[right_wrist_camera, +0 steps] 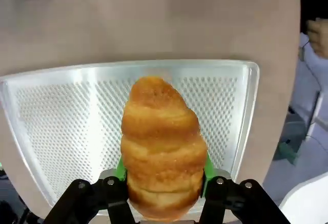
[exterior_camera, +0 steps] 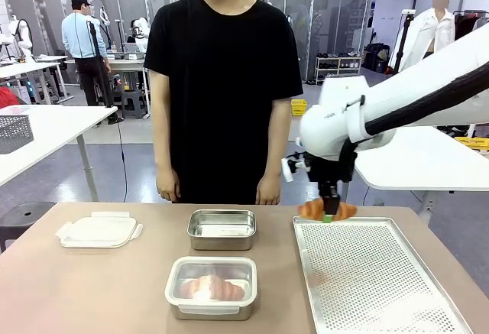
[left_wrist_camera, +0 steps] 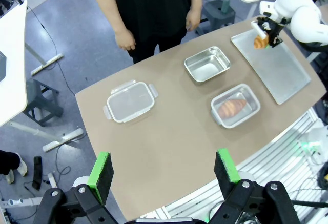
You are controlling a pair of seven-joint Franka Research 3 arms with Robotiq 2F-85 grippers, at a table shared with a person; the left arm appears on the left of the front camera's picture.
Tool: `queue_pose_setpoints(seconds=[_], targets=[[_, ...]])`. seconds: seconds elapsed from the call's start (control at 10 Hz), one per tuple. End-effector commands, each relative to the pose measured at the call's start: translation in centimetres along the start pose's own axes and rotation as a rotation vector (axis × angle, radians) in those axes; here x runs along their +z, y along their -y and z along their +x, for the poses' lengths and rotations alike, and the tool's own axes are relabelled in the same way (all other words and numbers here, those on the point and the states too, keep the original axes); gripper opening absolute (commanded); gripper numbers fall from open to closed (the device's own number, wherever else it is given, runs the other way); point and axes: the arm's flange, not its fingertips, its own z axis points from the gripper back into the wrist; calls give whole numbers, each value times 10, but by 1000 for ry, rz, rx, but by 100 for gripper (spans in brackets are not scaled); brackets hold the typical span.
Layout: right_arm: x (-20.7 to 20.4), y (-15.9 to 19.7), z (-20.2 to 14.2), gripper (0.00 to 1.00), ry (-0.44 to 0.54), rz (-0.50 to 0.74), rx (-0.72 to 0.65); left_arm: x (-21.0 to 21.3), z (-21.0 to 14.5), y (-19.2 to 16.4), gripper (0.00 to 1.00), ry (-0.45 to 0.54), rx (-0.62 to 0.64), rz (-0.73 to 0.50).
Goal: Place the bread into the airtight container.
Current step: Pick up a Butter Roll and place it into an empty Airtight Container.
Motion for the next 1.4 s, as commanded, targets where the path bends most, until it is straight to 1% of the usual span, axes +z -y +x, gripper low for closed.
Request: queue_pose_setpoints(seconds=[0.0, 0.3, 0.6, 0.9, 1.1, 1.3], targets=[[6, -3, 42, 59, -17, -1, -34, 1, 0, 0, 100, 2, -10, -3], [17, -11, 127, 59, -5, -15, -38, 1, 0, 0, 100, 2, -10, -3], [8, -3, 191, 59, 8, 7, -50, 1, 0, 0, 100, 2, -10, -3], [-9, 8, 226, 59, 5, 3, -65, 1, 0, 0, 100, 2, -10, -3], [-18, 12, 240, 59, 7, 1, -62, 1, 0, 0, 100, 2, -10, -3], [-28, 24, 251, 59, 9, 8, -58, 1, 0, 0, 100, 2, -10, -3]])
